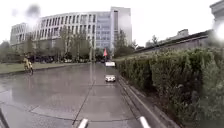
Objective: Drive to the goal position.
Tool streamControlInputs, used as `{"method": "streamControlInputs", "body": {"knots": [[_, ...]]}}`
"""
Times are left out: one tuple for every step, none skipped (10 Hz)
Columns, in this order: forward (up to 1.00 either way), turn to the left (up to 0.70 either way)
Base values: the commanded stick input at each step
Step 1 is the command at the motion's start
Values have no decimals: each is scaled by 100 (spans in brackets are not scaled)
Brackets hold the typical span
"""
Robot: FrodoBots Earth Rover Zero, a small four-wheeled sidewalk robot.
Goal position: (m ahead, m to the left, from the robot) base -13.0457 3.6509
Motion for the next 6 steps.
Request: {"method": "streamControlInputs", "body": {"knots": [[6,0],[9,0],[9,0],[8,0],[5,0],[4,0]]}}
